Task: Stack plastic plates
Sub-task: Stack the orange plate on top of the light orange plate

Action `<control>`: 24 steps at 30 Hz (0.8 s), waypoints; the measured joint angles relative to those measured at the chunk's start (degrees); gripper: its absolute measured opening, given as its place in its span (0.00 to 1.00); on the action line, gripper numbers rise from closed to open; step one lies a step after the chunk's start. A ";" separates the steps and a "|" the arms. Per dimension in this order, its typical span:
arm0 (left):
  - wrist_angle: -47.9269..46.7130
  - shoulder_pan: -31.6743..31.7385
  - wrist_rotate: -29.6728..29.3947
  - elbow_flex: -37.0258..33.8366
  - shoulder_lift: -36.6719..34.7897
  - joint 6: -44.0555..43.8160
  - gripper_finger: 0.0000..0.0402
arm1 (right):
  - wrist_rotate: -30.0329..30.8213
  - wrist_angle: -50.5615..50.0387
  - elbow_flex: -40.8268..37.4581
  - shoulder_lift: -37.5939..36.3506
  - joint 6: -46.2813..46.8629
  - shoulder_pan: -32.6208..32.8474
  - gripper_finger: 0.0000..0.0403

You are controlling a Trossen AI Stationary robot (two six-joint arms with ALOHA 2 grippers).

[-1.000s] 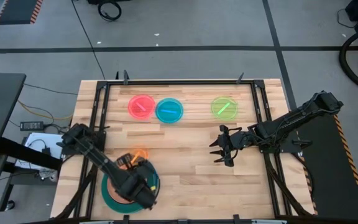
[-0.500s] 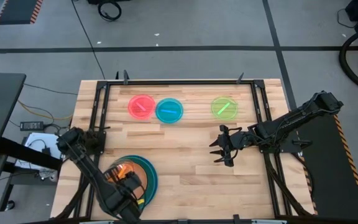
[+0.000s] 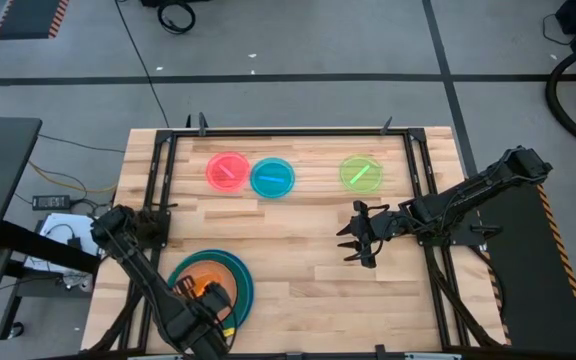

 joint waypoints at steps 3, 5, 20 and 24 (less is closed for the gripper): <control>-0.59 0.34 -0.11 0.00 -0.01 0.00 0.00 | 0.02 0.00 0.01 0.01 0.00 0.00 0.38; -0.76 0.46 -0.66 0.00 0.00 0.00 0.01 | 0.02 0.00 0.01 0.00 0.00 0.00 0.38; -0.59 1.03 -2.62 -0.39 0.00 -4.68 0.06 | 0.02 -0.02 0.00 0.02 0.02 0.00 0.38; -0.84 1.03 -2.67 -0.39 0.00 -6.63 0.15 | 0.02 -0.04 0.00 0.01 0.02 0.00 0.38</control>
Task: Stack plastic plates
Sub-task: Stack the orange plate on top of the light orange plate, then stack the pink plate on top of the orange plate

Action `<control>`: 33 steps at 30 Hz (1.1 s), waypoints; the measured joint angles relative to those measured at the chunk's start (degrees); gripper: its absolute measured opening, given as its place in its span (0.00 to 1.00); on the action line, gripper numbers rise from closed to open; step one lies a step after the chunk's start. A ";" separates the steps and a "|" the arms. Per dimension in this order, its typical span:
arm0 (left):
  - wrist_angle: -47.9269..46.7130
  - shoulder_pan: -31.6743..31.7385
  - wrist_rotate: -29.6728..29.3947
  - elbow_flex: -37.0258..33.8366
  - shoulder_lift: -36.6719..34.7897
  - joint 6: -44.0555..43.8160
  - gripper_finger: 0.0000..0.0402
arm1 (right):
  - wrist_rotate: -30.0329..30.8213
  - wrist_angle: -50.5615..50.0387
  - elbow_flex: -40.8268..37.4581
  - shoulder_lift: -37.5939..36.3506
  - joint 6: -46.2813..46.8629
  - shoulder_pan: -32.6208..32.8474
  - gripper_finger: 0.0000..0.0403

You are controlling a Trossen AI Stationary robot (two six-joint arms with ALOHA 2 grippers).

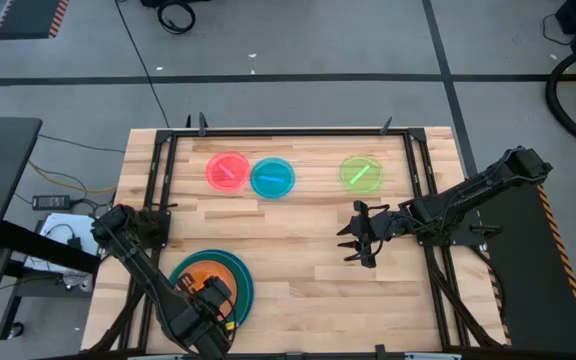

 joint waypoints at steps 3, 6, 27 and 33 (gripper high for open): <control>0.05 0.00 0.00 0.00 0.00 -0.42 0.20 | 0.00 0.01 0.00 0.00 0.00 0.00 0.38; 0.43 0.00 -0.02 0.00 0.00 -0.38 0.23 | 0.00 0.02 0.00 0.00 0.00 0.00 0.38; 0.65 4.66 -37.59 -0.04 0.00 13.20 0.24 | -0.02 0.04 0.00 -0.01 -0.15 0.00 0.38; -0.37 11.06 -46.60 -0.04 0.00 24.49 0.24 | -0.31 0.43 0.00 0.00 -0.20 0.00 0.38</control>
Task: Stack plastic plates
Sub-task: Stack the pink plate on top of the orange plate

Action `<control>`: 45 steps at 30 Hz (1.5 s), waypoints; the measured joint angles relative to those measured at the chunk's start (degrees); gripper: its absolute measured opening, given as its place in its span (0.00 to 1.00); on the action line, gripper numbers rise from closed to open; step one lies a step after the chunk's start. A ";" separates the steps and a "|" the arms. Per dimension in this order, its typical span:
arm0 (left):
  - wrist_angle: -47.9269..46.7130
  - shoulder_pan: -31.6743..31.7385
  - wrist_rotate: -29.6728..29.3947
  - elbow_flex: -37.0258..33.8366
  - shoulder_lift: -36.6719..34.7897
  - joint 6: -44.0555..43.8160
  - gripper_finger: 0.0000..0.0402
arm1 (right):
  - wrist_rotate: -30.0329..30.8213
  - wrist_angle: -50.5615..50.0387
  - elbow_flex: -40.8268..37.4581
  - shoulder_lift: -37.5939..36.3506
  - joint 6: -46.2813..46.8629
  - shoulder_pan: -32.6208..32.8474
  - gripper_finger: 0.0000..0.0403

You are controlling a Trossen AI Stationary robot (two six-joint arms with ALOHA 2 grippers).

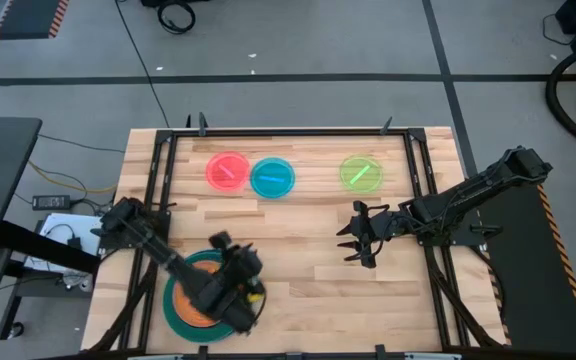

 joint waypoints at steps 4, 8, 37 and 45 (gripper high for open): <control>0.00 4.74 0.39 -0.02 0.00 6.79 0.22 | -0.35 -0.06 0.00 -0.01 -0.04 0.00 0.38; 0.45 8.00 0.75 -0.02 0.00 12.30 0.19 | -0.99 -0.07 0.00 0.01 -0.04 0.00 0.38; 55.01 30.15 22.20 -43.80 -24.31 54.14 0.03 | 4.15 -1.66 -0.02 -0.27 -4.42 0.02 0.38; 55.34 41.51 28.33 -46.71 -28.15 60.92 0.04 | 7.98 -1.27 -0.02 -0.10 -2.12 0.11 0.38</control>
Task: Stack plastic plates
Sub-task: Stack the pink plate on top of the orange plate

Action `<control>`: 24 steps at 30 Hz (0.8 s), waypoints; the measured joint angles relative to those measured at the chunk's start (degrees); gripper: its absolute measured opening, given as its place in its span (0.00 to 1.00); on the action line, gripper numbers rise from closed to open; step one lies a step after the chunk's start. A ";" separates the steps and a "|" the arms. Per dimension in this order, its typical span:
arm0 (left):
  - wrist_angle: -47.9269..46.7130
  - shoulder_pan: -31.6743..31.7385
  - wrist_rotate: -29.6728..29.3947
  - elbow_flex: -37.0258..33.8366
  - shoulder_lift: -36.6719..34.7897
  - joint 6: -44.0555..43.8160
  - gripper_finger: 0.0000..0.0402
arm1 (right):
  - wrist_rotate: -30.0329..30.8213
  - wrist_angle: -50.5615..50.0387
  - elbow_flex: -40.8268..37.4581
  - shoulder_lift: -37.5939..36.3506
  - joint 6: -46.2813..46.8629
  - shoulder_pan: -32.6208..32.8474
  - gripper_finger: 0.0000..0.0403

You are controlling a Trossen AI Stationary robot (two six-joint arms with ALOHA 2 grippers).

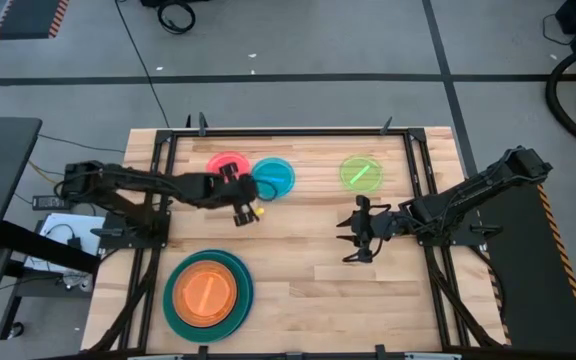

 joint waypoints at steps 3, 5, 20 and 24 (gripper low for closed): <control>1.26 2.84 2.01 0.13 1.87 -3.69 0.09 | 0.78 1.52 -0.67 0.32 3.42 0.30 0.38; 0.19 3.65 2.92 0.02 3.12 -5.64 0.14 | 1.99 6.84 -2.47 1.10 5.37 0.56 0.38; -9.11 6.62 -0.57 5.69 16.92 -9.47 0.47 | 4.55 24.49 -7.82 2.55 0.24 -0.53 0.38; -13.95 7.20 -2.07 8.99 21.62 -6.34 0.47 | 4.59 27.06 -7.85 3.57 0.29 -1.45 0.38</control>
